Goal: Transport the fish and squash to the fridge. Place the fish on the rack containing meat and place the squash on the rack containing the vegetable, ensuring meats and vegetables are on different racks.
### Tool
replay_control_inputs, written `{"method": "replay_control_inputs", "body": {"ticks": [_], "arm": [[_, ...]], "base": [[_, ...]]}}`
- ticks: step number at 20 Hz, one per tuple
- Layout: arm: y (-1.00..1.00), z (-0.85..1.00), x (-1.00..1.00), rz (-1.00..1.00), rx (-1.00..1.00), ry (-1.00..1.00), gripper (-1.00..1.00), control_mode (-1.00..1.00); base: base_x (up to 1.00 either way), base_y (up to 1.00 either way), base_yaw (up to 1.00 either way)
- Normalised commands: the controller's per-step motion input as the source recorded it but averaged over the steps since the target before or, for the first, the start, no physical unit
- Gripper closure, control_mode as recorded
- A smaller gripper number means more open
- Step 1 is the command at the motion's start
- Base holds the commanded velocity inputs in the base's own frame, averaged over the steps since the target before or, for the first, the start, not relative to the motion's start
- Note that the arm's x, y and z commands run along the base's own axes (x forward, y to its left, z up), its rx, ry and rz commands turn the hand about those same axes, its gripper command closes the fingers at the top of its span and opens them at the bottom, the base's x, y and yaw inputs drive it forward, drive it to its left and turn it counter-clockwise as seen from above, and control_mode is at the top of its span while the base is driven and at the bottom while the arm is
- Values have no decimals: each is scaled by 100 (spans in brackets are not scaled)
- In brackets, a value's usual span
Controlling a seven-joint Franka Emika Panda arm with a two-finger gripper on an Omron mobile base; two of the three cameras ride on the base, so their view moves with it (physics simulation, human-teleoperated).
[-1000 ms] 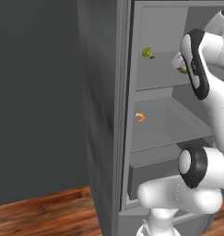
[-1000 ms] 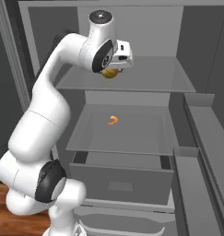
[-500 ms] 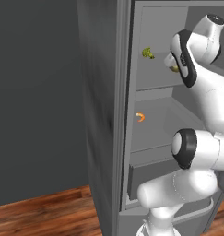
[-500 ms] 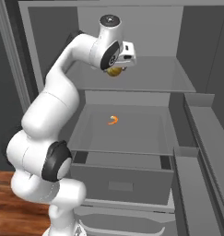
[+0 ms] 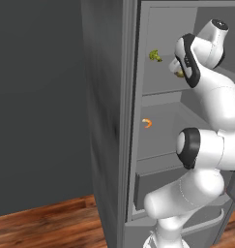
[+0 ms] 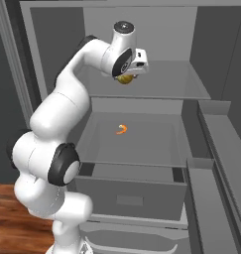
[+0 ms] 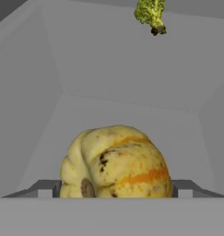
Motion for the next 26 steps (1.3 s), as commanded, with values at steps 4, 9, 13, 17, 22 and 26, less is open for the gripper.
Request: {"method": "replay_control_inputs", "body": {"ticks": [4, 9, 13, 17, 22, 26], "arm": [[0, -12, 0, 0, 0, 0, 100, -100], [0, -20, 0, 0, 0, 0, 100, -100], [0, -33, 1, 0, 0, 0, 100, -100], [0, -31, 4, 0, 0, 0, 100, -100], [0, -23, 2, 0, 0, 0, -100, -100], [3, -9, 27, 0, -3, -9, -100, -100]], "base": [[0, 0, 0], [0, 0, 0], [0, 0, 0], [0, 0, 0], [0, 0, 0], [0, 0, 0]]}}
